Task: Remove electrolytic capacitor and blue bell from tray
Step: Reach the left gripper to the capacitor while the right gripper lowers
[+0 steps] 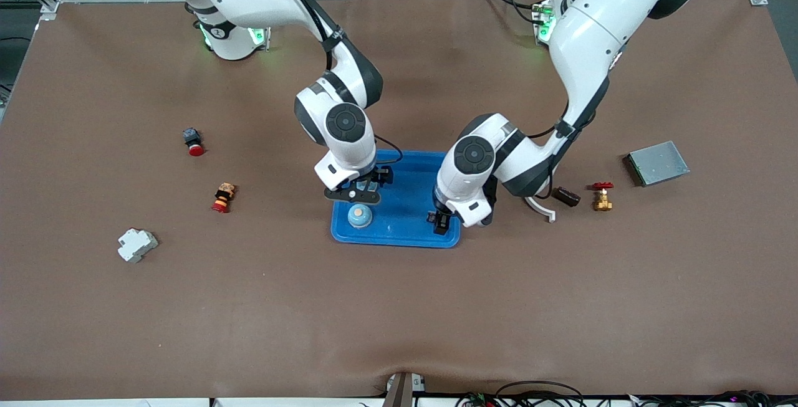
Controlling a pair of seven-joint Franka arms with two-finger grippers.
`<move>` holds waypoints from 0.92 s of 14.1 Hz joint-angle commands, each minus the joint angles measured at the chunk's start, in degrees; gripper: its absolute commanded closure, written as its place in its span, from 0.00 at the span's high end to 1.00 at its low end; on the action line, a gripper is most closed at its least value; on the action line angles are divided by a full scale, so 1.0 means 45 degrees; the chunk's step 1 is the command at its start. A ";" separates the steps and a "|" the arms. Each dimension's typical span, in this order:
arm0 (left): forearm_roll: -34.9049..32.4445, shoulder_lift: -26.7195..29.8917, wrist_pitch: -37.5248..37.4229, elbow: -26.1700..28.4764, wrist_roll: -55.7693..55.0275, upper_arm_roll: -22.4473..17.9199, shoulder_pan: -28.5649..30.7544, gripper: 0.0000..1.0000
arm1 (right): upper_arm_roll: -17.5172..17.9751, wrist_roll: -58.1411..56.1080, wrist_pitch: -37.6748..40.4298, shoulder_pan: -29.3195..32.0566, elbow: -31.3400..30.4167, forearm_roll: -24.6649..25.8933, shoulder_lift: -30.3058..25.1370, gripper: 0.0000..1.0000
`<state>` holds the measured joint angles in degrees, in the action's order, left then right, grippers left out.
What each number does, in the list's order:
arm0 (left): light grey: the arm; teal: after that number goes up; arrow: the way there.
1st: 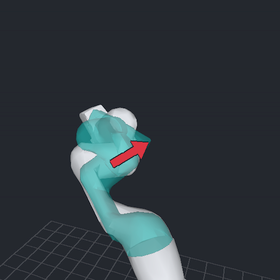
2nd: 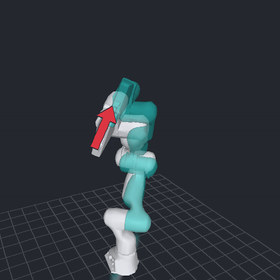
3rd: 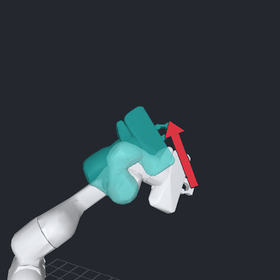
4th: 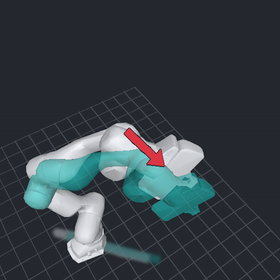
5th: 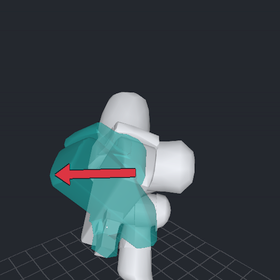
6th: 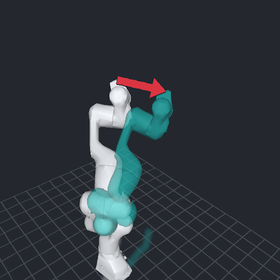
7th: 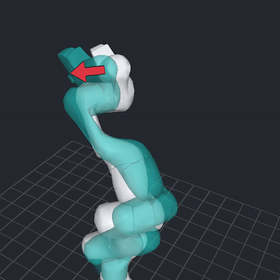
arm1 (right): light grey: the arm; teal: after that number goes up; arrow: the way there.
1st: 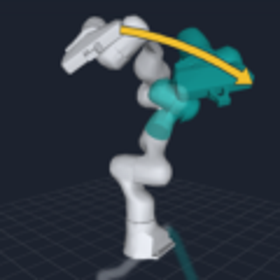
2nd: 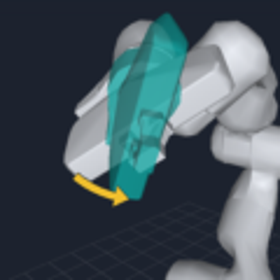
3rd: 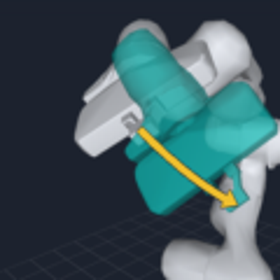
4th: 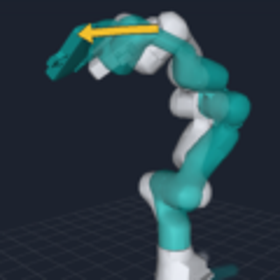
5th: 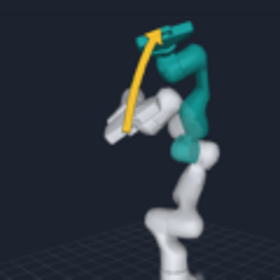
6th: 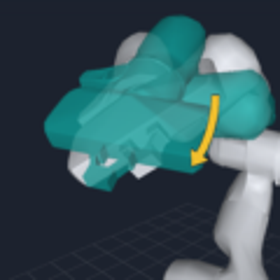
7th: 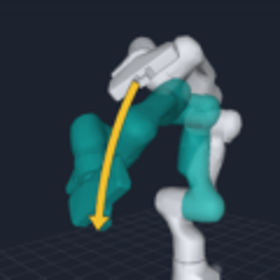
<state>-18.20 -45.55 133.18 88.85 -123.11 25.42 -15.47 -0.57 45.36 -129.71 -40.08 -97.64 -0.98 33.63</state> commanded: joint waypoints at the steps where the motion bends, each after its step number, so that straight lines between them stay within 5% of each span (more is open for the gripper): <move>1: -0.0194 -0.0326 0.0130 -0.0272 -0.0395 -0.0666 -0.0758 0.85 | -0.0167 -0.0118 -0.1288 -0.0155 -0.1465 0.0197 -0.0657 1.00; 9: -0.0194 -0.0892 0.1009 -0.0292 -0.0630 -0.1176 -0.1268 0.74 | -0.0148 -0.0118 -0.1624 -0.0194 -0.1526 0.0178 -0.0189 1.00; 11: -0.0194 -0.0932 0.1067 -0.0292 -0.0630 -0.1332 -0.1346 0.62 | -0.0128 -0.0099 -0.1702 -0.0233 -0.1429 0.0159 0.0025 1.00; 13: -0.0194 -0.0932 0.1088 -0.0311 -0.0571 -0.1352 -0.1385 0.28 | -0.0128 -0.0099 -0.1858 -0.0292 -0.1409 0.0139 0.0124 1.00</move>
<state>-18.21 -48.82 136.94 88.30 -124.16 20.58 -20.51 -0.61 44.97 -136.96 -40.41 -103.73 -0.82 33.87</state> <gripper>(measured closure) 0.414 0.000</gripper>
